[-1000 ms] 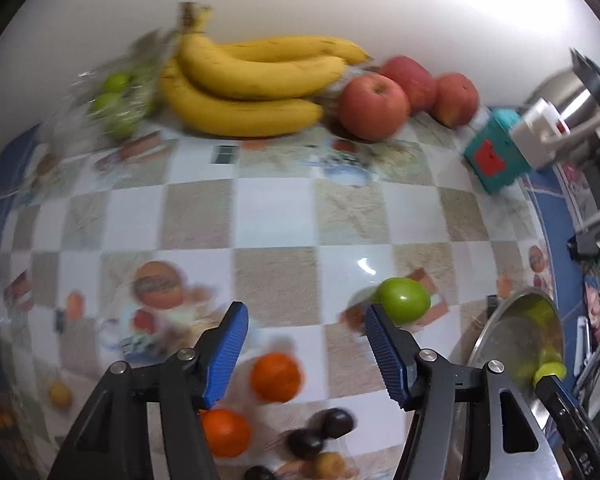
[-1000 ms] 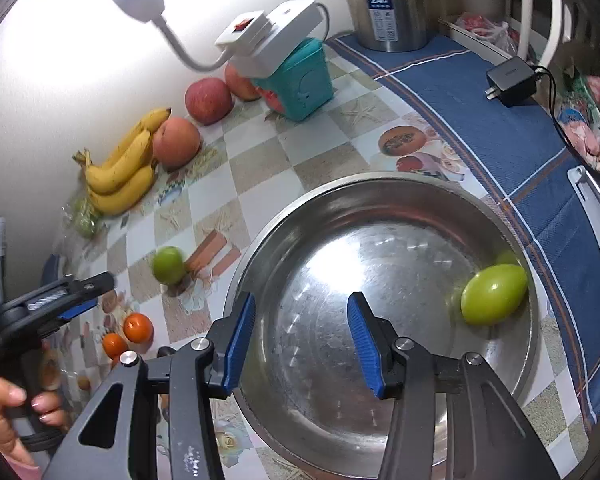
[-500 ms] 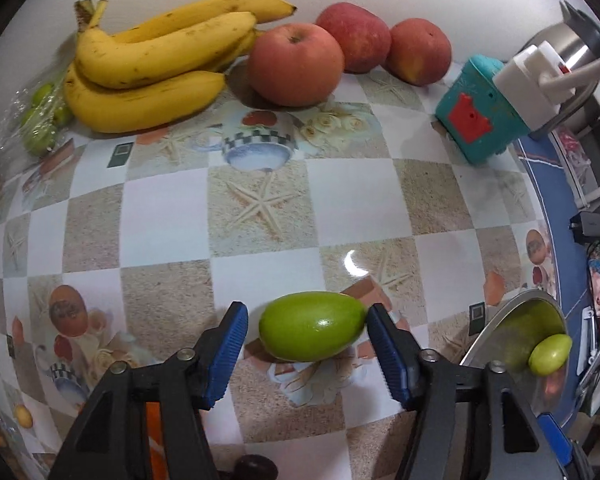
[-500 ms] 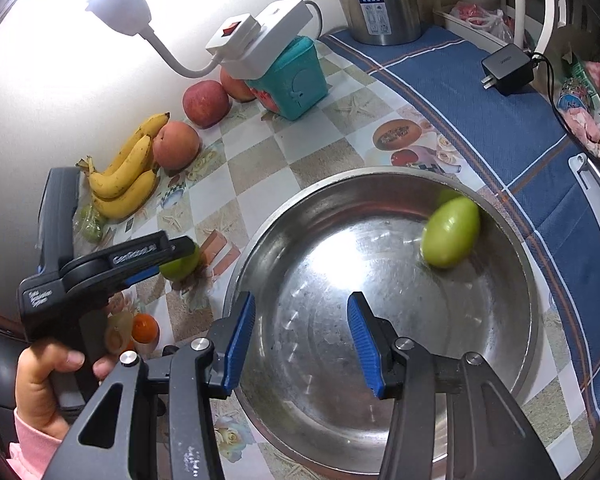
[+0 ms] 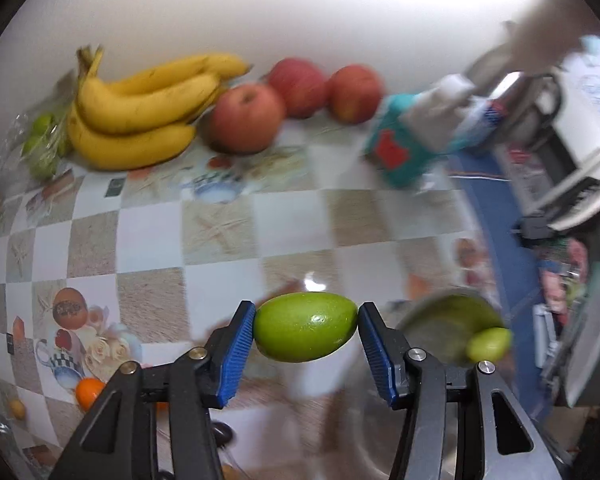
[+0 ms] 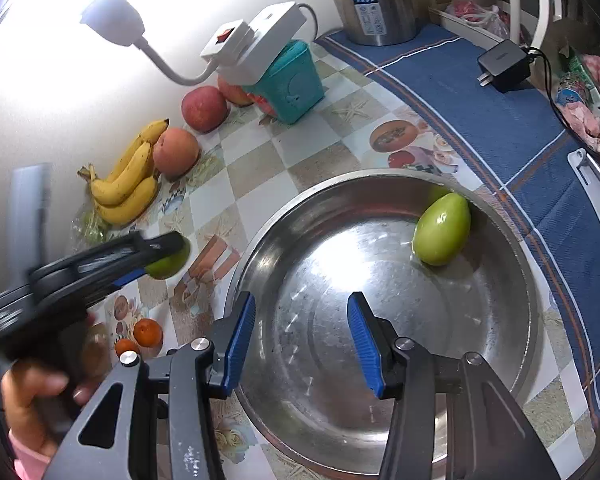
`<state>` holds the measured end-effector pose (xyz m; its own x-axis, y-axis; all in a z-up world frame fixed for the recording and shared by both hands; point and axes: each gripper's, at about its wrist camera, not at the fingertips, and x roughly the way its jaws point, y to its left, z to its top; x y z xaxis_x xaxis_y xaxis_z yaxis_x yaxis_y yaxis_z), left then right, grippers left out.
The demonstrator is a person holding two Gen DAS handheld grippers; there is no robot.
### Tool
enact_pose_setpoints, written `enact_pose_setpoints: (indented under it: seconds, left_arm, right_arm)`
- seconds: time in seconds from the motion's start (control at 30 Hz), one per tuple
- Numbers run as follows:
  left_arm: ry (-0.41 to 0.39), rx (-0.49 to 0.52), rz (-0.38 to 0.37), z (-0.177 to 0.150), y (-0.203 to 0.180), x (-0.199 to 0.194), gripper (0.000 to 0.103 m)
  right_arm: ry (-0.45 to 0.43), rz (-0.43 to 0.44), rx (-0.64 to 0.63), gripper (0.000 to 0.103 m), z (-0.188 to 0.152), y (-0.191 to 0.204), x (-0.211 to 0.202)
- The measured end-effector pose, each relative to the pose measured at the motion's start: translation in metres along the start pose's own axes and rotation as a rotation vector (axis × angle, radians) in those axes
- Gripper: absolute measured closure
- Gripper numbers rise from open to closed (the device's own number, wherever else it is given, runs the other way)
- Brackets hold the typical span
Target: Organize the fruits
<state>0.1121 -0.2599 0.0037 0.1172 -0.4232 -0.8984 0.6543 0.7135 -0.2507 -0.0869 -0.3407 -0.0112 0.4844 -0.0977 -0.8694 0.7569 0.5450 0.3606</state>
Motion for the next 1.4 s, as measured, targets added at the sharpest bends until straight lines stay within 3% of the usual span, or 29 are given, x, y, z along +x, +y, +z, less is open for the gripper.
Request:
enact_pose_setpoints:
  seconds: [0.1,0.3,0.57,0.87,0.97,1.1,1.2,1.27,1.4]
  left_arm:
    - [0.012,0.025,-0.054,-0.014,-0.021,-0.009,0.047]
    - [0.09,0.074,-0.078,-0.045,-0.053,0.007,0.047]
    - [0.131,0.095,-0.066,-0.072,-0.061,0.018,0.047]
    - [0.116,0.091,-0.077,-0.081,-0.063,0.01,0.049]
    - [0.087,0.063,-0.057,-0.081,-0.052,-0.003,0.045]
    - [0.055,0.004,-0.014,-0.083,-0.029,-0.017,0.019]
    - [0.029,-0.044,0.05,-0.088,-0.005,-0.023,0.005]
    - [0.023,-0.068,0.102,-0.091,0.01,-0.027,0.001]
    - [-0.007,-0.084,0.189,-0.101,0.032,-0.035,0.0]
  right_arm:
    - [-0.022,-0.018,0.018,0.053,0.001,-0.007,-0.006]
    - [-0.061,-0.09,0.074,0.053,0.003,-0.031,-0.021]
    - [-0.053,-0.146,0.114,0.053,-0.005,-0.053,-0.027]
    - [-0.049,-0.173,0.116,0.053,-0.02,-0.056,-0.034]
    - [-0.056,-0.18,0.109,0.053,-0.025,-0.055,-0.037]
    - [-0.06,-0.188,0.089,0.053,-0.031,-0.052,-0.038]
    - [-0.046,-0.21,0.071,0.052,-0.036,-0.048,-0.034]
    - [-0.023,-0.213,0.05,0.038,-0.04,-0.045,-0.028]
    - [-0.016,-0.216,0.006,0.032,-0.044,-0.037,-0.024]
